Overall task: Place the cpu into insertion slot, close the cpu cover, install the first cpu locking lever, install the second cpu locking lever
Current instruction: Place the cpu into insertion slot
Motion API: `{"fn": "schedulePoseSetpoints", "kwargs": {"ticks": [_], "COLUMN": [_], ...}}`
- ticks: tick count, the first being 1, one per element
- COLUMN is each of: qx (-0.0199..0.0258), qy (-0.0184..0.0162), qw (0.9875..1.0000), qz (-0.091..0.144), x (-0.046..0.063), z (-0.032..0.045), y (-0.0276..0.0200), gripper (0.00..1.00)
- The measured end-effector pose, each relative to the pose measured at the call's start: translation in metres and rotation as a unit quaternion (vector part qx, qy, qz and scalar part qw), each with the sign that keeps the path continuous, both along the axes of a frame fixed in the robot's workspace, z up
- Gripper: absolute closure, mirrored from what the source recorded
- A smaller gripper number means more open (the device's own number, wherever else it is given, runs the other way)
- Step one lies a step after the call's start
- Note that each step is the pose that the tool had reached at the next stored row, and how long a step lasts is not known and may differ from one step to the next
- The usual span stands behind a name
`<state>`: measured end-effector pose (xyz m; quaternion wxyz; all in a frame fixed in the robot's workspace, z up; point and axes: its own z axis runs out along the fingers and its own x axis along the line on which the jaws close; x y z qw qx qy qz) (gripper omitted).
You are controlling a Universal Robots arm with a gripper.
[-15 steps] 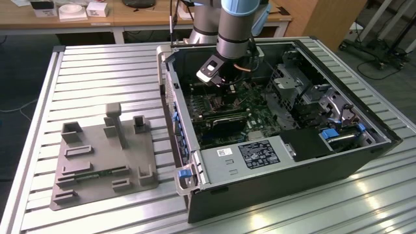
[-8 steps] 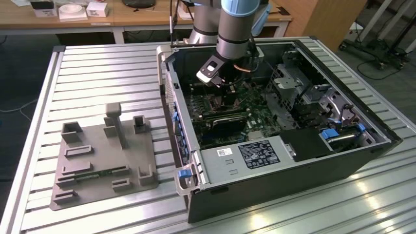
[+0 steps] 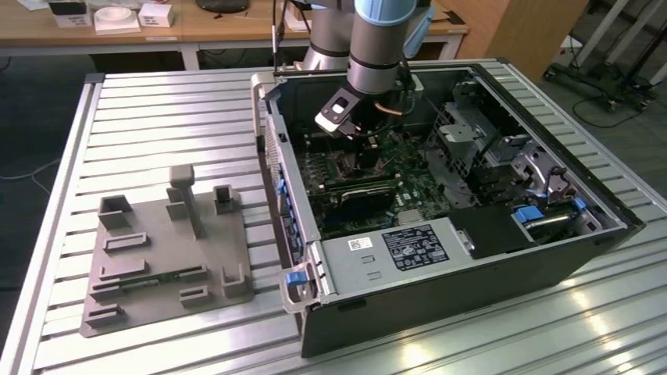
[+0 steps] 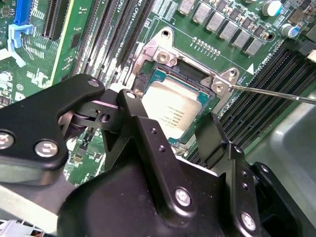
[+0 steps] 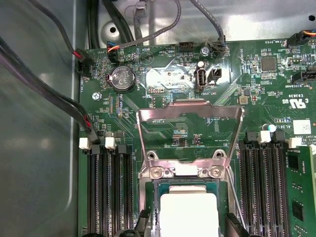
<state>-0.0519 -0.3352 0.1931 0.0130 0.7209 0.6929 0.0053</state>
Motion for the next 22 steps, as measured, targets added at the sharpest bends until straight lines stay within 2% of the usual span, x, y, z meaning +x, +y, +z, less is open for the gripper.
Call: {"fn": "schedulePoseSetpoints", "kwargs": {"ticks": [13,22], "qx": [-0.0002,-0.0002], "qy": [0.0001,0.0001], "qw": [1.0,1.0], "qz": [0.0,0.0], "x": [-0.0001,0.0], "z": [0.001,-0.0005], "y": [0.0003,0.0048], "gripper": [0.32,0.32]}}
